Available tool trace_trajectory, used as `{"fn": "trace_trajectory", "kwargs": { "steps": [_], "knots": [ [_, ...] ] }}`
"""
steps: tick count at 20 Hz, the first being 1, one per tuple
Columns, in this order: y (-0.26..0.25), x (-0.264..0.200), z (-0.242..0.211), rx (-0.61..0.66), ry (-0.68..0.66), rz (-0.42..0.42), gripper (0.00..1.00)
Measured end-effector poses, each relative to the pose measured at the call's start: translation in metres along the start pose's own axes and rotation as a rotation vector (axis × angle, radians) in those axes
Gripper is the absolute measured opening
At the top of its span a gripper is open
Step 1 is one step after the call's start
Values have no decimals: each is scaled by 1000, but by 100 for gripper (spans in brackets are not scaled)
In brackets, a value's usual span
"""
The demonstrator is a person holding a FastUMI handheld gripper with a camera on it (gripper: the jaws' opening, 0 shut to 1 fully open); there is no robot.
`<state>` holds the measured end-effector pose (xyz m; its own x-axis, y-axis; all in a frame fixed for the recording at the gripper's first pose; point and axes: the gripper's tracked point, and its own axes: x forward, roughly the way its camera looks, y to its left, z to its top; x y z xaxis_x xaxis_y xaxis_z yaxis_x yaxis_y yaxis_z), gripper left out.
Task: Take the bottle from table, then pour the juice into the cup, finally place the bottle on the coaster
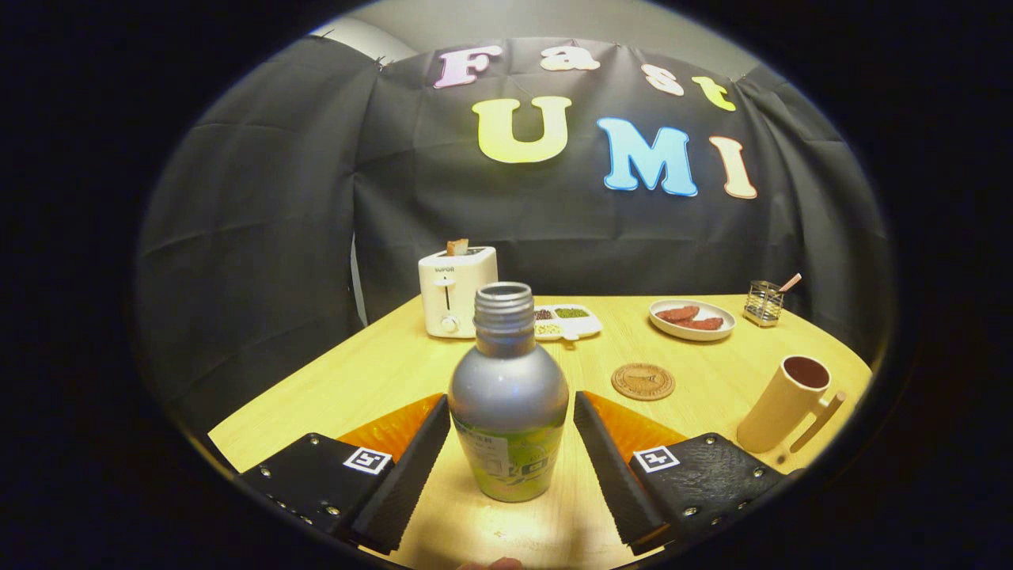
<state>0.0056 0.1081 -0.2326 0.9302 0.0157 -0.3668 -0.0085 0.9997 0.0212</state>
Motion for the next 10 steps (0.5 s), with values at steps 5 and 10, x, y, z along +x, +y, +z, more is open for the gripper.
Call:
{"fn": "trace_trajectory", "kwargs": {
  "steps": [5,10],
  "knots": [
    [0,5,-19,5,51,-6,96],
    [3,8,-38,-5,94,-1,96]
  ]
}}
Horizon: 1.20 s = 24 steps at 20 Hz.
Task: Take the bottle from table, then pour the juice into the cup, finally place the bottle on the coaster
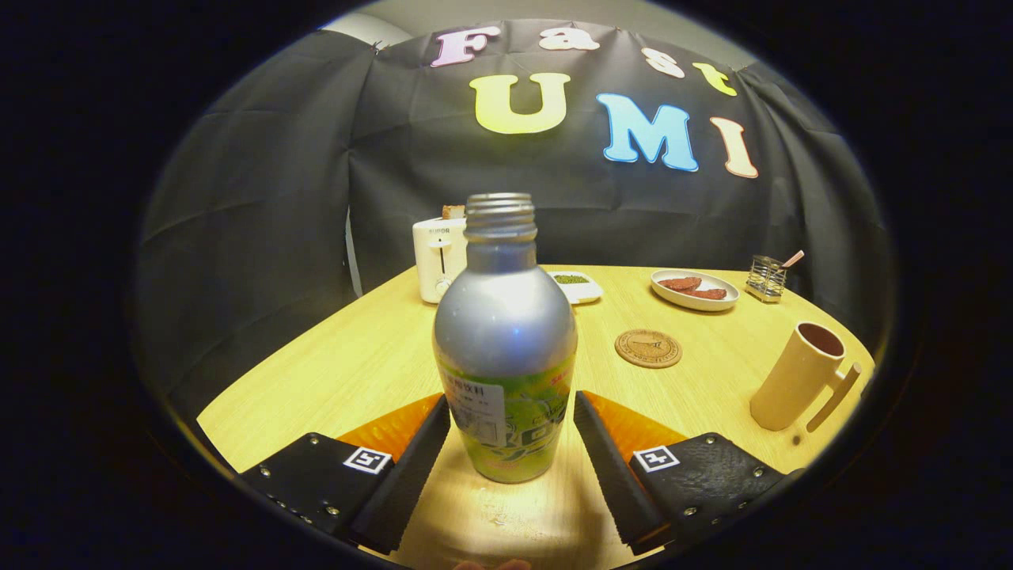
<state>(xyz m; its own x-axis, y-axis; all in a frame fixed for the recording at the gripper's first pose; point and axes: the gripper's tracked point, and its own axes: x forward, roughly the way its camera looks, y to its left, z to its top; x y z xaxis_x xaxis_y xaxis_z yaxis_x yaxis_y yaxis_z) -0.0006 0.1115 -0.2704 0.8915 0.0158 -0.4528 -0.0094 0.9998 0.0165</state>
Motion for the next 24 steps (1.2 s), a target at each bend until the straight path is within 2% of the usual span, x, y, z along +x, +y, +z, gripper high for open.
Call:
{"fn": "trace_trajectory", "kwargs": {
  "steps": [9,13,15,20,24],
  "knots": [
    [2,7,-10,5,44,9,95],
    [-1,7,-10,8,48,7,88],
    [0,7,-8,2,52,17,81],
    [-1,1,-5,23,82,46,78],
    [-11,-8,12,50,74,36,76]
  ]
}}
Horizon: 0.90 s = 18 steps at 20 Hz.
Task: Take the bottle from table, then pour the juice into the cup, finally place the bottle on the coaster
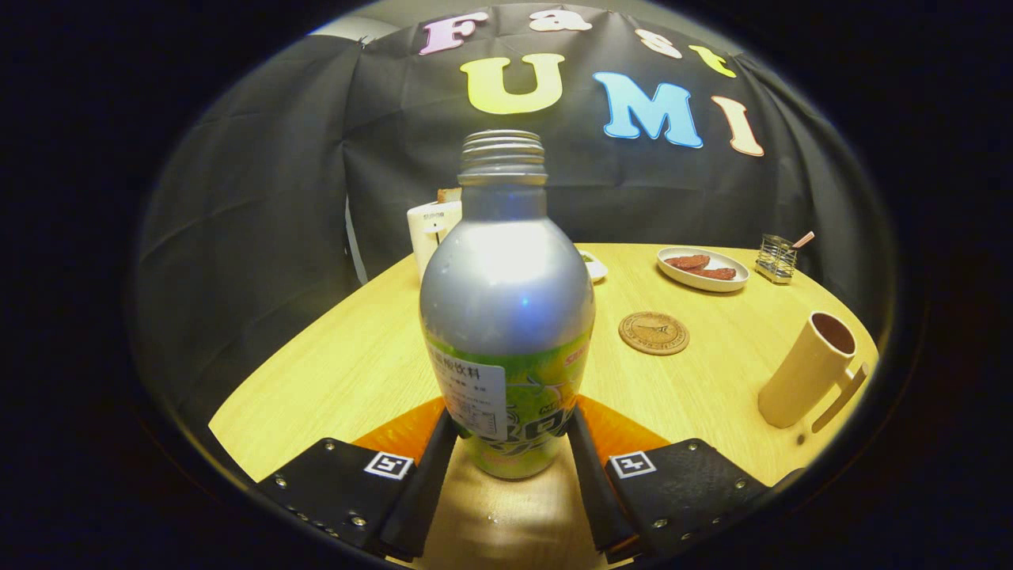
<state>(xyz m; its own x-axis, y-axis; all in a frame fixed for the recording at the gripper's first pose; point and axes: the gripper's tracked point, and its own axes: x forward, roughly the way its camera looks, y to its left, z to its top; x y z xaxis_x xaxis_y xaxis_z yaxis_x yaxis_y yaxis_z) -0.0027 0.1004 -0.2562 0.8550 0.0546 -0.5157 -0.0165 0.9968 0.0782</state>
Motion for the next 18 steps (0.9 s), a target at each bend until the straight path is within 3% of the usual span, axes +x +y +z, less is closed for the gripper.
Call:
{"fn": "trace_trajectory", "kwargs": {
  "steps": [9,18],
  "knots": [
    [-29,-21,36,20,-4,-40,75],
    [-41,-33,46,185,-12,12,75]
  ]
}}
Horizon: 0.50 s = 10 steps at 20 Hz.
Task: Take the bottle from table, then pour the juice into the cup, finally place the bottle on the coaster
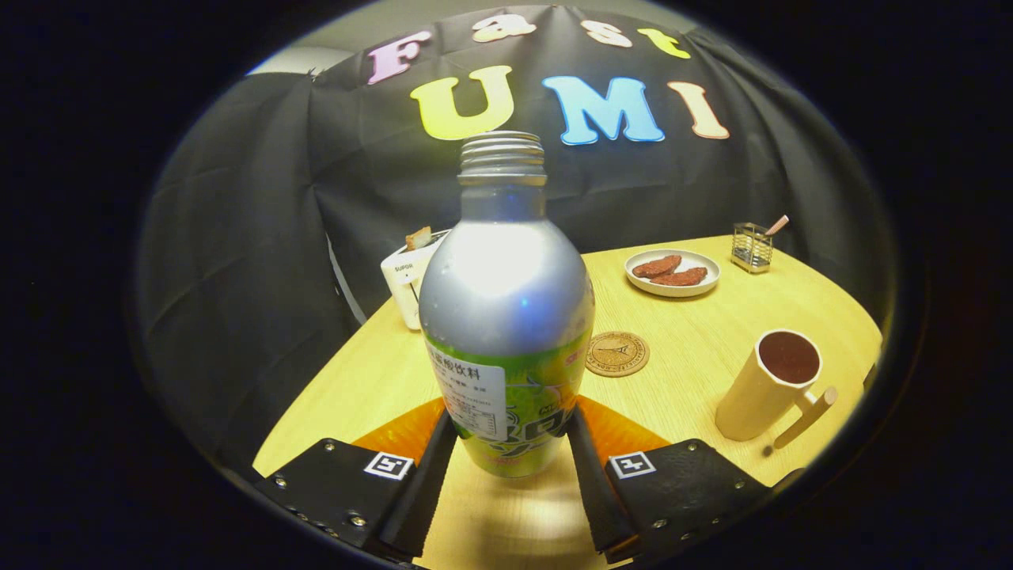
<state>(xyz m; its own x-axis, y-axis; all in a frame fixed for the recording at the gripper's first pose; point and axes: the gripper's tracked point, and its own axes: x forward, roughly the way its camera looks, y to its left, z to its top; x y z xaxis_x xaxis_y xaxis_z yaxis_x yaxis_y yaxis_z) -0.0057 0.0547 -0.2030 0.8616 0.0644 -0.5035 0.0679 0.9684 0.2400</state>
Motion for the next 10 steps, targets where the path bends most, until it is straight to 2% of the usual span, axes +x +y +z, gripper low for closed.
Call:
{"fn": "trace_trajectory", "kwargs": {
  "steps": [10],
  "knots": [
    [-38,-10,18,214,-25,33,75]
  ]
}}
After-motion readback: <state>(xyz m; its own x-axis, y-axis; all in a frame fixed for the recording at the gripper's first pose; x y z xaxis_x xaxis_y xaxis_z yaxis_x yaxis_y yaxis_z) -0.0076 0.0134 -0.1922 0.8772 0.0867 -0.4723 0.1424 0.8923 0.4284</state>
